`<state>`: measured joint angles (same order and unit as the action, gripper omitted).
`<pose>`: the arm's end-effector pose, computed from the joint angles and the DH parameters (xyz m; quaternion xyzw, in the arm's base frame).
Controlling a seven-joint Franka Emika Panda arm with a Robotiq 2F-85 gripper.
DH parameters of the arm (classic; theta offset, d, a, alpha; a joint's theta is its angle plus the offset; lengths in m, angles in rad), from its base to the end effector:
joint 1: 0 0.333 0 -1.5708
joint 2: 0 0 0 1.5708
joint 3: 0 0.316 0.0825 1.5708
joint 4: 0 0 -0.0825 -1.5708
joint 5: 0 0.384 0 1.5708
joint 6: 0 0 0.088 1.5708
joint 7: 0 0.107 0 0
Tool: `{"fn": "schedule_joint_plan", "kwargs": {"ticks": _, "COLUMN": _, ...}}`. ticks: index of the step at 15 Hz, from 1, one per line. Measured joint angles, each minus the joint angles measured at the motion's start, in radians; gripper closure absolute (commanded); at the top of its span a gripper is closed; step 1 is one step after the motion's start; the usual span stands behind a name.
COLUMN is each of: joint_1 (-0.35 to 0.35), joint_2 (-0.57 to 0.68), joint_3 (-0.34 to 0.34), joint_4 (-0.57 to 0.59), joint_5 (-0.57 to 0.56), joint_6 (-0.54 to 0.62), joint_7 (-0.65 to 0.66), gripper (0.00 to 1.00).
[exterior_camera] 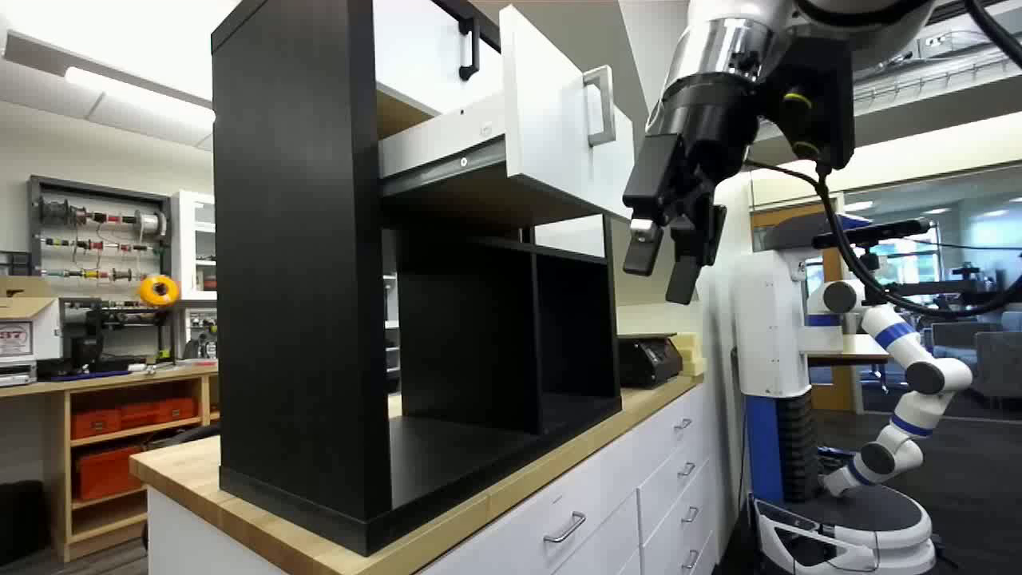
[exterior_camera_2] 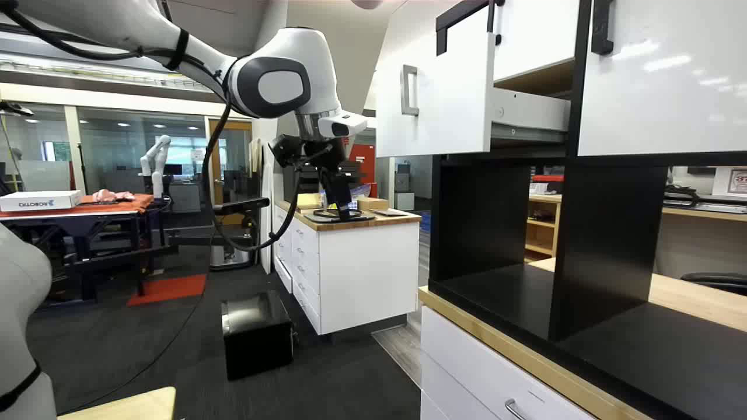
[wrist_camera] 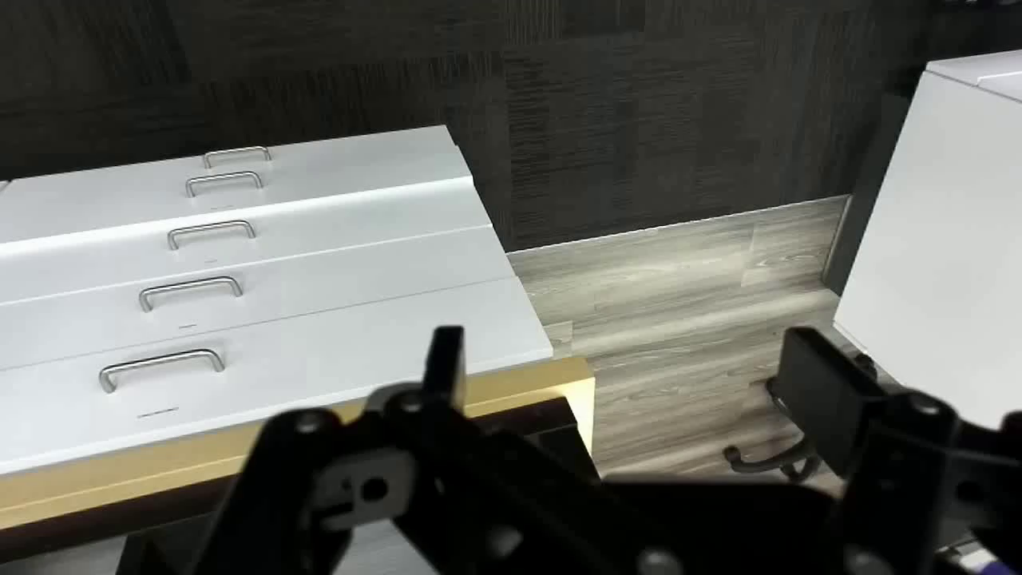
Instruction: Push the bottom drawer on the left closed
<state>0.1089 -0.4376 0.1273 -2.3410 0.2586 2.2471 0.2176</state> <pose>0.4352 0.1179 0.5345 -0.9802 0.0547 -0.1466 0.1215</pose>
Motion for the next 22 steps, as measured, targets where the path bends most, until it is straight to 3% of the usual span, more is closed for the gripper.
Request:
{"fn": "schedule_joint_plan", "kwargs": {"ticks": 14, "joint_1": -0.001, "joint_2": 0.0, "joint_3": 0.0, "joint_4": 0.001, "joint_5": -0.013, "joint_6": 0.0, "joint_7": 0.0, "gripper": 0.0}}
{"fn": "schedule_joint_plan", "kwargs": {"ticks": 22, "joint_1": -0.03, "joint_2": -0.033, "joint_3": 0.017, "joint_4": 0.045, "joint_5": -0.18, "joint_6": -0.009, "joint_7": 0.041, "gripper": 0.0}}
